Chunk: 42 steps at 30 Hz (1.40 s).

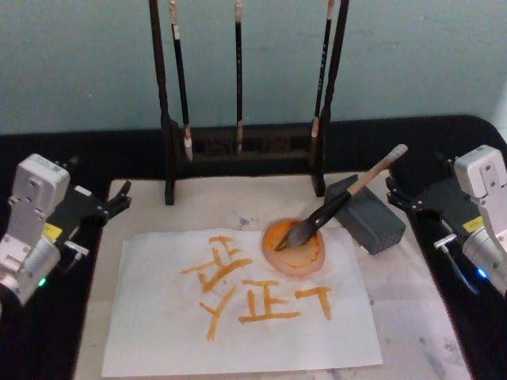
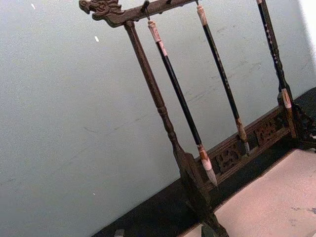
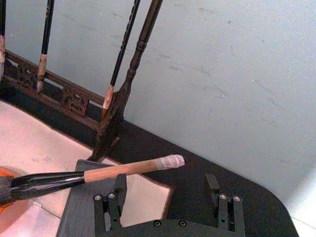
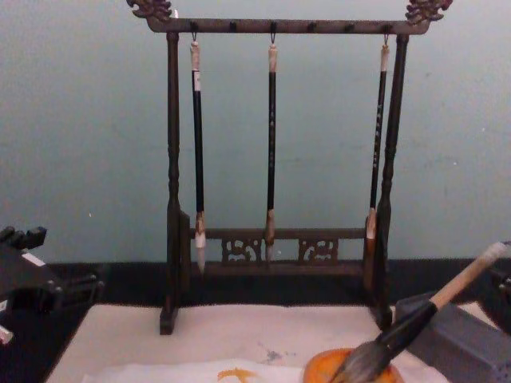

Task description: Pick up the brush from the inkstone, write on the paper, then place the brush back to its original position.

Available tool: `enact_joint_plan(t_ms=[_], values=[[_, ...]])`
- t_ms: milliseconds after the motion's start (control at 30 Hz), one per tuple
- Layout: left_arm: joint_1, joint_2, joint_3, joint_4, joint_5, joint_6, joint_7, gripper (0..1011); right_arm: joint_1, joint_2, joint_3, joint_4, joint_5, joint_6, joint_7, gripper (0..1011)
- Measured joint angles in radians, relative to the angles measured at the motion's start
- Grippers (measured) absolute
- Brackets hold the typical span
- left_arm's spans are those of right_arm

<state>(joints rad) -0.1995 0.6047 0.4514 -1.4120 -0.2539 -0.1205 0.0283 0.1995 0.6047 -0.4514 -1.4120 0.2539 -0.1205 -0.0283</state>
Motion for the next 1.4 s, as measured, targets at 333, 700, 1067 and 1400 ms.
enact_joint_plan(t_ms=[333, 700, 1067, 1400], values=[[0.000, 0.000, 0.000, 0.000, 0.000, 0.000, 0.000, 1010, 0.000, 0.000, 0.000, 0.000, 0.000, 0.000, 0.000, 1000], [0.000, 0.000, 0.000, 0.000, 0.000, 0.000, 0.000, 1010, 0.000, 0.000, 0.000, 0.000, 0.000, 0.000, 0.000, 1000], [0.000, 0.000, 0.000, 0.000, 0.000, 0.000, 0.000, 1010, 0.000, 0.000, 0.000, 0.000, 0.000, 0.000, 0.000, 1000], [0.000, 0.000, 0.000, 0.000, 0.000, 0.000, 0.000, 1010, 0.000, -0.001, 0.003, 0.000, 0.000, 0.000, 0.001, 1000]])
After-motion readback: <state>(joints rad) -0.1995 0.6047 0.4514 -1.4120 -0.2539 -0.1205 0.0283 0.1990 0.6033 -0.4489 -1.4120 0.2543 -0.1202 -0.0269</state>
